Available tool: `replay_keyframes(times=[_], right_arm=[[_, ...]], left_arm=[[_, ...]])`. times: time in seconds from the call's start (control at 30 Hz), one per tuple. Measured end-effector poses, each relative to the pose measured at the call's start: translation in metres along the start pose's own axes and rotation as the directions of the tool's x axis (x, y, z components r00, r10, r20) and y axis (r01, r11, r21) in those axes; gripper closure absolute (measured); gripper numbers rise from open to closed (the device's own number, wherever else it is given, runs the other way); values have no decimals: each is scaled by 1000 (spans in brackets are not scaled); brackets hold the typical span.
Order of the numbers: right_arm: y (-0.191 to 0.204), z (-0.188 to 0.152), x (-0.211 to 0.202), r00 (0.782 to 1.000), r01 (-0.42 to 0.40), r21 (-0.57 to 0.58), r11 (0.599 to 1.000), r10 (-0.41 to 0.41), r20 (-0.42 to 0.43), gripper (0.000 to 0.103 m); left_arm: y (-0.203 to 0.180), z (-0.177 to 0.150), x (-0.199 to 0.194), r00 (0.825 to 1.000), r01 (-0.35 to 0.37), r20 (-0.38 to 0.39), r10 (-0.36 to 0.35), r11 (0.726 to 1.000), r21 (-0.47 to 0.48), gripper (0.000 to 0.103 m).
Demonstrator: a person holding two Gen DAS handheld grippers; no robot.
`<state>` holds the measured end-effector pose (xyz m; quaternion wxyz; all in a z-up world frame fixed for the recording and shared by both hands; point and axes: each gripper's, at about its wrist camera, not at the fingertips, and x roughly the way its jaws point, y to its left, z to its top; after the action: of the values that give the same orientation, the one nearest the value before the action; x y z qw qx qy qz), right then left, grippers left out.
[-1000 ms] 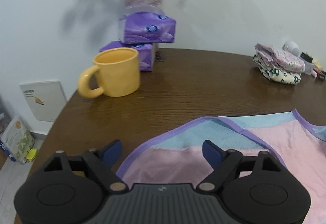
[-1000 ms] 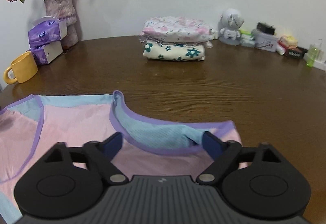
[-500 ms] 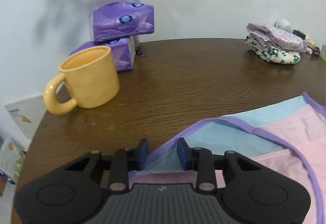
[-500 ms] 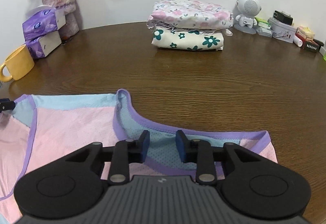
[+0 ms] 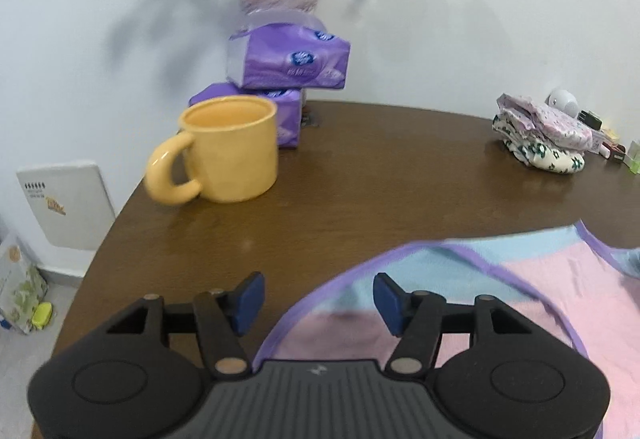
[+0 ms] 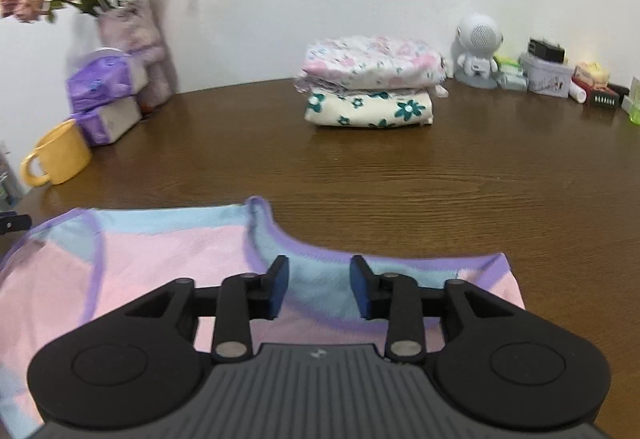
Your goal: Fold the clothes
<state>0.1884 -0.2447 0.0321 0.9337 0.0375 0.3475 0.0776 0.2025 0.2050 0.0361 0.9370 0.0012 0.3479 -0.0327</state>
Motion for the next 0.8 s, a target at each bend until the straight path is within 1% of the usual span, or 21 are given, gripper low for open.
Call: replay_keyframes(times=[0.03,0.13,0.2,0.27,0.37,0.4,0.5,0.57,0.63,0.7,0.73,0.8], right_arm=[[2,-4,-5,1000,-8,-10,1000,8,-3,61],[6,-18,-8,1000,-9,-48,999,8,-25,61],[9,-27,-9,999,-4,-71,997,1,-38,61],[9,-31,-9,999,4,-63,998,-6,-38,61],[6,-34,-11,999,3,-44,999,-5,-39,61],[5,-35,-11,999,8,-45,999,-9,-39,61],[3,-39,-12,999,20,-46,999,-22,-44,61],[2,-42,-11,999,25,-46,999,-27,-43,61],[2,-44,-12,999,33,-49,998,-35,-37,61],[1,-45,-15,999,24,-36,999,-25,-31,60],[2,-45,-18,1000,10,-28,1000,-10,-25,60],[5,-48,-28,1000,-6,-37,999,5,-9,60]], left_arm=[[2,-3,-1,1000,-5,-12,5,1000,6,43],[6,-11,2,999,-27,-36,28,999,24,45],[6,-13,5,999,-31,-41,32,999,27,49],[5,-14,9,998,-51,-47,53,998,33,51],[7,-16,10,996,-85,-32,86,996,33,58],[8,-16,9,995,-96,-27,97,995,34,62],[11,-18,8,991,-136,-13,136,990,43,66],[12,-19,7,987,-158,-7,158,986,49,66],[15,-19,4,987,-159,-10,159,987,30,66],[21,-20,-6,993,-119,-8,119,993,-15,65],[25,-22,-14,996,-87,1,87,995,-38,64],[27,-26,-27,998,-56,2,56,997,-53,62]])
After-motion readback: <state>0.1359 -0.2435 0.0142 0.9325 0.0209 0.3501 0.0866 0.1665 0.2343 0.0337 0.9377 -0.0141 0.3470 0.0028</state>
